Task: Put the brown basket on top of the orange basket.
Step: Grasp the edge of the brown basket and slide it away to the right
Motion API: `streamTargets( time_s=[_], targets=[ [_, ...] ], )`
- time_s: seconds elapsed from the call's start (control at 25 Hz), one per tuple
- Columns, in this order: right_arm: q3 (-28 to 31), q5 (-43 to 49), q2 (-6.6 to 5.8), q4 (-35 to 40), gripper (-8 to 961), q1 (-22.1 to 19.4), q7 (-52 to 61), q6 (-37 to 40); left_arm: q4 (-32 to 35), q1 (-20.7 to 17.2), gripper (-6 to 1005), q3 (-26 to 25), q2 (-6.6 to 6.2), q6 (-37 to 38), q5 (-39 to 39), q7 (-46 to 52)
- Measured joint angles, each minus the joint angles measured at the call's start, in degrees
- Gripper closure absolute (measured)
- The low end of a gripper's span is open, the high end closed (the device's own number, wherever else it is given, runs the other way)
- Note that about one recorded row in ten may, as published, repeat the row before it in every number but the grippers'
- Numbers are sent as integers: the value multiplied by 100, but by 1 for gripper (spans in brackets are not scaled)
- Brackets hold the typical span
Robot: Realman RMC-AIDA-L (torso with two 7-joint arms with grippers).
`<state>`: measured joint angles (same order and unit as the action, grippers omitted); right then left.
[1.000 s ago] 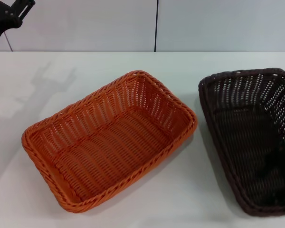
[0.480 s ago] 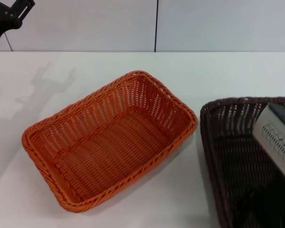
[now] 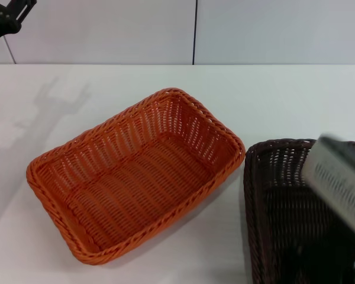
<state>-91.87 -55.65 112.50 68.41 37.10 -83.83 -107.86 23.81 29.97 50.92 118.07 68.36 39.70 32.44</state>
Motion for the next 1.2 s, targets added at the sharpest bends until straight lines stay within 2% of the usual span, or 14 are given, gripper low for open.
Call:
streamTargets(
  time_s=[0.2,0.24,0.28,0.32,0.4,0.44,0.48,0.68,0.92,0.96,1.0,1.04,1.08,1.2],
  targets=[
    [1143,243,-146,-2,392,121,-188,53,0,2,184,-51,-3,-1,0,-7],
    [1447,351,-159,-28,394,176,-277,59,0,2,184,-51,-3,-1,0,-7],
    [2004,567,-164,-158,396,325,-424,87,0,10,184,-63,-4,-5,0,-8],
    [2004,567,-164,-158,397,325,-424,87,0,10,184,-63,-4,-5,0,-8],
    [2606,962,-165,-452,401,620,-615,268,-8,29,184,-76,-4,-28,0,-15],
    [2606,962,-165,-452,403,620,-615,268,-8,29,184,-76,-4,-28,0,-15],
    [2855,1184,-164,-576,404,747,-702,487,-8,29,184,-76,-4,-28,0,-15],
    [3057,1386,-193,-694,413,884,-749,1085,-9,31,184,-75,-3,-35,1,-19],
    [3111,1615,-206,-794,423,925,-750,1448,-44,35,184,-77,1,-35,2,-19],
    [3107,1696,-188,-824,425,933,-750,1506,-67,38,184,-89,3,-35,-16,-19],
    [3078,1925,-95,-878,427,943,-749,1630,-71,38,184,-90,6,-35,-25,-19],
    [3078,1925,-95,-878,429,943,-749,1630,-71,38,184,-90,6,-35,-25,-19],
    [3064,2157,22,-924,430,944,-777,1732,-71,38,184,-90,6,-35,-25,-19],
    [3069,2319,85,-1104,435,990,-851,1842,-102,66,185,-92,20,-34,-43,-19]
  ],
)
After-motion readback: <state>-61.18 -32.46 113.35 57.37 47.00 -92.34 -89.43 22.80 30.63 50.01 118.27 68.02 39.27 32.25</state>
